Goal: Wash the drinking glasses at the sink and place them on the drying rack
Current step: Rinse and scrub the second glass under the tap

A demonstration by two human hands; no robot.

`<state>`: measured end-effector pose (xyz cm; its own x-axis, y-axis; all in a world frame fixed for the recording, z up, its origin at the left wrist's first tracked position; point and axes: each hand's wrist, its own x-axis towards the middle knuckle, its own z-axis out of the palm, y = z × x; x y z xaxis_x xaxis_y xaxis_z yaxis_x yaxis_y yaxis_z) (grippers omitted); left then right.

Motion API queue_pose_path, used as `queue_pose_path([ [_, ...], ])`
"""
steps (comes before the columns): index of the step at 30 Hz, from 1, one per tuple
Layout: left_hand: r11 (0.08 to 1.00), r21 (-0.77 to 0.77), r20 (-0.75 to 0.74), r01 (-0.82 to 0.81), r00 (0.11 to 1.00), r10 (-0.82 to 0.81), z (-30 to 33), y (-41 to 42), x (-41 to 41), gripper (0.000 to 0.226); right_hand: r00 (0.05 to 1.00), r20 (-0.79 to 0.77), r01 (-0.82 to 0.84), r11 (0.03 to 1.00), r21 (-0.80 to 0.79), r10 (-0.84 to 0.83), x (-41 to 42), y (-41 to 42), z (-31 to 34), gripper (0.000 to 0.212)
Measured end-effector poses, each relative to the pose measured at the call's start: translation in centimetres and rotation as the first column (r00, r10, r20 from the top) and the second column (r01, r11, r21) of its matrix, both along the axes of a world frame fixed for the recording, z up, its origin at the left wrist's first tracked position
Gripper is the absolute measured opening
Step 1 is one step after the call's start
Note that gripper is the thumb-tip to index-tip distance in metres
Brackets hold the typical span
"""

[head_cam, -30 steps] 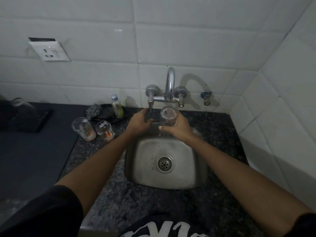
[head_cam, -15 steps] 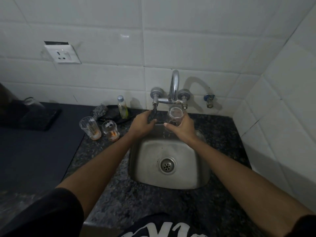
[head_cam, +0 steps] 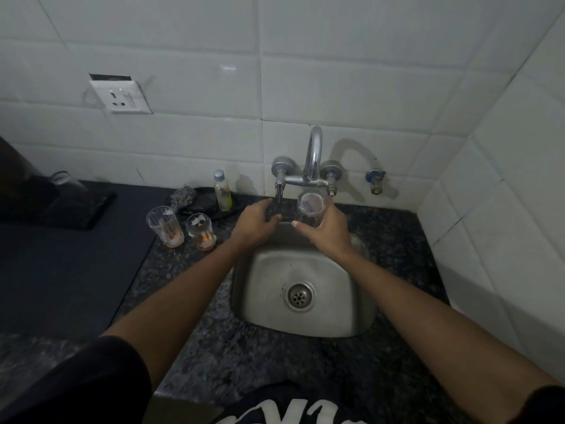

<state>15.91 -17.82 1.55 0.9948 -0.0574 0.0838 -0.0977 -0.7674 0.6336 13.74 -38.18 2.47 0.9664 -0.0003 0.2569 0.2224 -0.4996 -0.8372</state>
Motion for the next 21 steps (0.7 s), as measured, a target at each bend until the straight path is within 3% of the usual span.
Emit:
queue_pose_path([
  [13, 0.99, 0.004, 0.096, -0.143, 0.985, 0.142, -0.5, 4.6, -3.7, 0.058, 0.976, 0.102, -0.202, 0.976, 0.079, 0.194, -0.5, 3.8, 0.7, 0.06],
  [21, 0.926, 0.032, 0.107, -0.376, 0.922, 0.371, 0.8, 14.6, -8.7, 0.055, 0.913, 0.12, -0.403, 0.909, 0.108, 0.39, 1.5, 14.9, 2.0, 0.067],
])
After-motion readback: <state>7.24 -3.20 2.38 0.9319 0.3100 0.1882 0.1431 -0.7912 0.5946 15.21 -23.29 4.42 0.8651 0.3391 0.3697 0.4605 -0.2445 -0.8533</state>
